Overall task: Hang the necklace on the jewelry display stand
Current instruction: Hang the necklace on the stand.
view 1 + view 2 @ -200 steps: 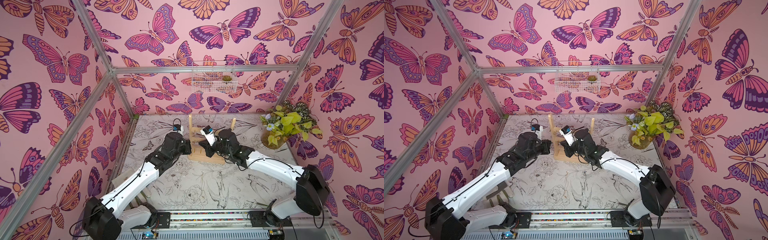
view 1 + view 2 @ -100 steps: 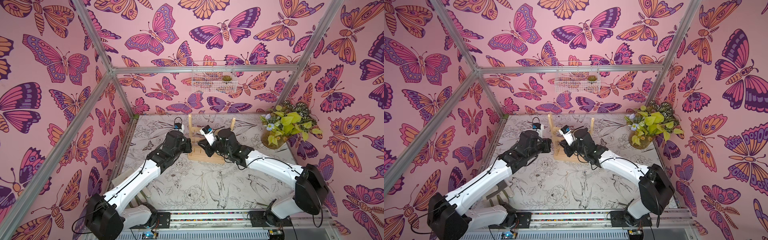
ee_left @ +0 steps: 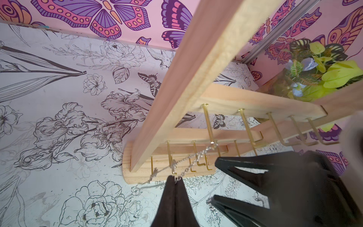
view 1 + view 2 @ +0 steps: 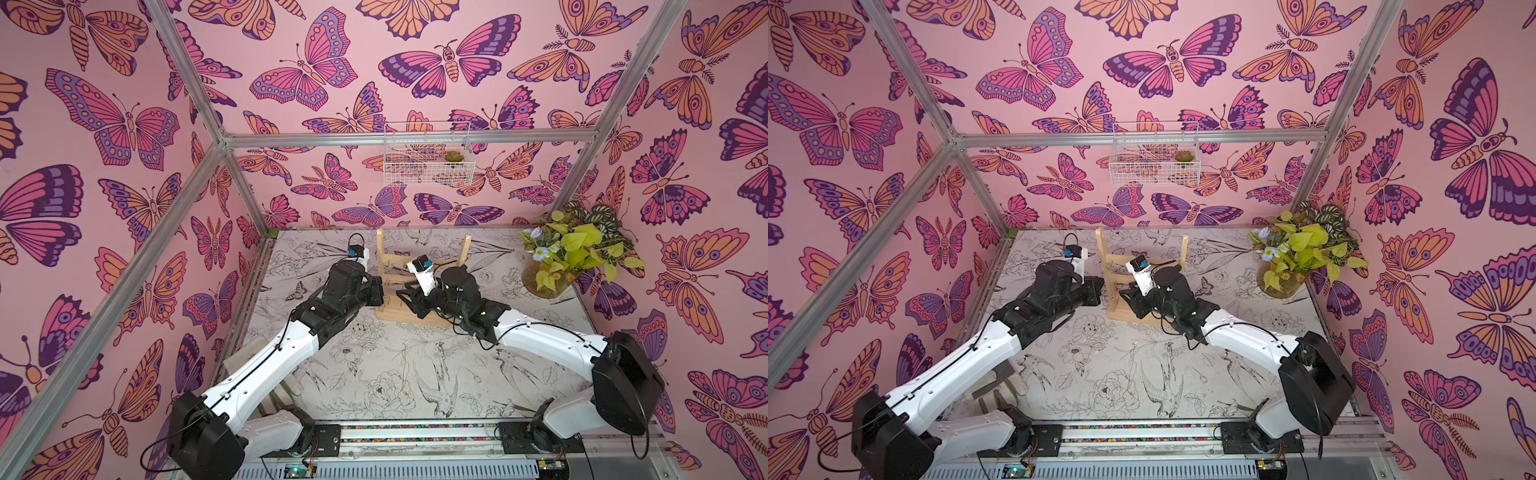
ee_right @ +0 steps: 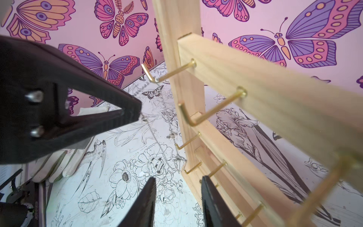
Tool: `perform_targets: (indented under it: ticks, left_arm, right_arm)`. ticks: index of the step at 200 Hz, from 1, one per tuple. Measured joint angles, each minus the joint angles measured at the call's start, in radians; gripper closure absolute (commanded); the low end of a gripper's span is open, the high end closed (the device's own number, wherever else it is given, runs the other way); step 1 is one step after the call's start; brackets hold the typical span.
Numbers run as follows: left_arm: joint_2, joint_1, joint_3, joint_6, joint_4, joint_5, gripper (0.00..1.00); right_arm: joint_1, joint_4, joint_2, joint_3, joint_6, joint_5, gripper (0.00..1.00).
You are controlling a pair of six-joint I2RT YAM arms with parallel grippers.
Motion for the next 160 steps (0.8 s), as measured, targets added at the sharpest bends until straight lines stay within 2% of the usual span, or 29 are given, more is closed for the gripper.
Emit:
perform_targets:
  ticks: [88,131,160]
  left_arm:
    - [-0.019,0.0,0.0,0.001,-0.016,0.006,1.0]
    - [-0.019,0.0,0.0,0.004,-0.016,0.006,1.0]
    - [-0.019,0.0,0.0,0.004,-0.016,0.006,1.0]
  right_arm:
    - [0.037,0.251,0.16,0.024,0.077,0.074,0.61]
    - [0.038,0.298,0.186,0.044,0.092,0.083,0.75]
    - [0.038,0.317,0.193,0.046,0.106,0.082,0.92]
